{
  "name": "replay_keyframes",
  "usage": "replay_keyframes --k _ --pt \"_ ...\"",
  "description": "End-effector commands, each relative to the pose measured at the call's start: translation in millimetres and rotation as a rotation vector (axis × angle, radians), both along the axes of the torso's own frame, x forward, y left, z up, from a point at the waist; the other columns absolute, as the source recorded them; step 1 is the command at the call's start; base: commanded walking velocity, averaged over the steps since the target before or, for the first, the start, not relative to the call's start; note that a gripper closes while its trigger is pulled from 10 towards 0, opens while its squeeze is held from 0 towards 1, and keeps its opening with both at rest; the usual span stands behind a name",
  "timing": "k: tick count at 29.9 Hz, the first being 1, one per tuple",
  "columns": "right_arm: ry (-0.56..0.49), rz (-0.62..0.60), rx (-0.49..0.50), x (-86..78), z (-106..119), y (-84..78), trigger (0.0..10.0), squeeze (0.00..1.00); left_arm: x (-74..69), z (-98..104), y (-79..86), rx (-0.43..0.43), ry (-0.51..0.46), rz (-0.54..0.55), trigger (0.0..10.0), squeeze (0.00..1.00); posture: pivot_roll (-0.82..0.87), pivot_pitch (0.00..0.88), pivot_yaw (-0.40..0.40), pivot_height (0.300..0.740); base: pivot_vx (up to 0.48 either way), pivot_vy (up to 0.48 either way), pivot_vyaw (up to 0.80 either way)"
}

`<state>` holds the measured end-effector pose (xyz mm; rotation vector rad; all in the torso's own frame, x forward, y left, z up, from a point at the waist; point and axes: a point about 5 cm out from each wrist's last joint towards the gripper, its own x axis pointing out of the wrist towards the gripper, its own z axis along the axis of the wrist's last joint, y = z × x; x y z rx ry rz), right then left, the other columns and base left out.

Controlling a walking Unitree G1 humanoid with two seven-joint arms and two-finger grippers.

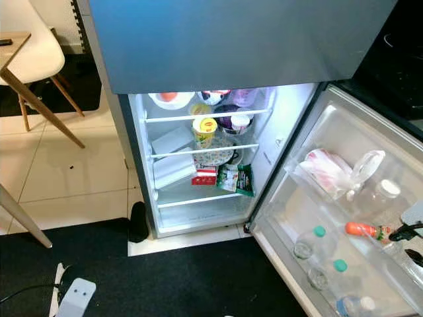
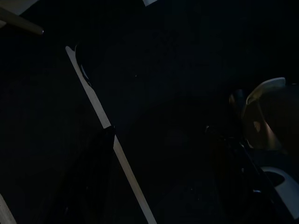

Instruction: Restocking fridge

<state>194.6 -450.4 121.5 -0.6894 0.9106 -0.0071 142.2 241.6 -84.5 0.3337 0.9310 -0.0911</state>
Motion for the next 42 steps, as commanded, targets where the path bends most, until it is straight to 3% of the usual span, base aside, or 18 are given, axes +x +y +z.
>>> replay_keyframes --k 1,4,11,13,14,15,20,23,24,26,29,30,32,33,36,40,41,42 --pt "0.029 -0.026 0.007 -2.5 -11 1.9 10.0 0.0 -4.6 -3 -3.7 -0.007 0.026 -0.008 10.0 0.0 -0.03 0.086 -0.049 0.74 0.0 0.0 0.0" --pt "0.043 -0.04 0.019 3.3 -28 11.4 10.0 0.0 -4.0 -3 -2.3 -0.004 0.026 -0.01 10.0 0.0 -0.02 0.082 -0.043 0.74 0.0 0.0 0.0" --pt "0.087 0.028 0.073 11.3 -42 27.9 10.0 0.0 -4.2 -2 -1.5 -0.003 0.025 -0.01 10.0 0.0 -0.02 0.083 -0.042 0.74 0.0 0.0 0.0" --pt "0.111 0.082 0.099 13.3 -45 34.3 10.0 0.0 -4.3 -2 -1.1 -0.002 0.025 -0.01 10.0 0.0 -0.02 0.085 -0.041 0.74 0.0 0.0 0.0" --pt "0.148 0.212 0.146 19.9 -45 48.6 10.0 0.0 -4.9 -2 -0.5 -0.001 0.027 -0.01 10.0 0.0 -0.03 0.088 -0.04 0.74 0.0 0.0 0.0" --pt "0.155 0.25 0.161 22.2 -45 53.2 10.0 0.0 -5.2 -2 -0.3 0.0 0.028 -0.011 10.0 0.0 -0.03 0.088 -0.039 0.74 0.0 0.0 0.0" --pt "0.104 0.405 0.244 39.5 -32 79.0 10.0 0.0 -6.6 -3 -1.5 -0.001 0.038 -0.022 10.0 0.0 -0.03 0.09 -0.034 0.74 0.0 0.0 0.0" --pt "0.098 0.48 0.239 45.0 -25 89.7 10.0 0.0 -6.9 -4 -2.5 -0.001 0.041 -0.026 10.0 0.0 -0.03 0.091 -0.033 0.74 0.0 0.0 0.0" --pt "0.067 0.55 0.2 52.0 -15 98.6 10.0 0.0 -7.1 -4 -2.4 0.0 0.043 -0.026 10.0 0.0 -0.03 0.092 -0.032 0.74 0.0 0.0 0.0" --pt "0.047 0.571 0.182 55.4 -9 101.6 10.0 0.0 -7.1 -4 -2.3 0.001 0.043 -0.026 10.0 0.0 -0.03 0.092 -0.032 0.74 0.0 0.0 0.0" --pt "-0.053 0.67 0.099 70.7 27 117.7 10.0 0.0 -7.9 -4 -1.6 0.004 0.047 -0.027 10.0 0.0 -0.03 0.091 -0.03 0.74 0.0 0.0 0.0" --pt "-0.053 0.67 0.099 70.7 27 117.7 10.0 0.0 -7.9 -4 -1.6 0.004 0.047 -0.027 10.0 0.0 -0.03 0.091 -0.03 0.74 0.0 0.0 0.0" --pt "-0.133 0.743 0.058 78.3 58 133.8 10.0 0.0 -8.5 -4 -1.2 0.006 0.049 -0.028 10.0 0.0 -0.03 0.091 -0.029 0.74 0.0 0.0 0.0" --pt "-0.133 0.743 0.058 78.3 58 133.8 10.0 0.0 -8.5 -4 -1.2 0.006 0.049 -0.028 10.0 0.0 -0.03 0.091 -0.029 0.74 0.0 0.0 0.0" --pt "-0.361 0.937 0.008 83.0 133 181.5 10.0 0.0 -10.2 -5 -1.9 0.009 0.058 -0.035 10.0 0.0 -0.03 0.088 -0.031 0.74 0.0 0.0 0.0" --pt "-0.379 0.956 0.003 81.5 139 186.1 10.0 0.0 -10.4 -5 -2.1 0.009 0.059 -0.036 10.0 0.0 -0.03 0.088 -0.031 0.74 0.0 0.0 0.0" --pt "-0.49 1.019 0.046 76.6 163 203.2 10.0 0.0 -10.9 -6 -2.9 0.008 0.061 -0.037 10.0 0.0 -0.02 0.086 -0.035 0.74 0.0 0.0 0.0" --pt "-0.49 1.019 0.046 76.6 163 203.2 10.0 0.0 -10.9 -6 -2.9 0.008 0.061 -0.037 10.0 0.0 -0.02 0.086 -0.035 0.74 0.0 0.0 0.0"
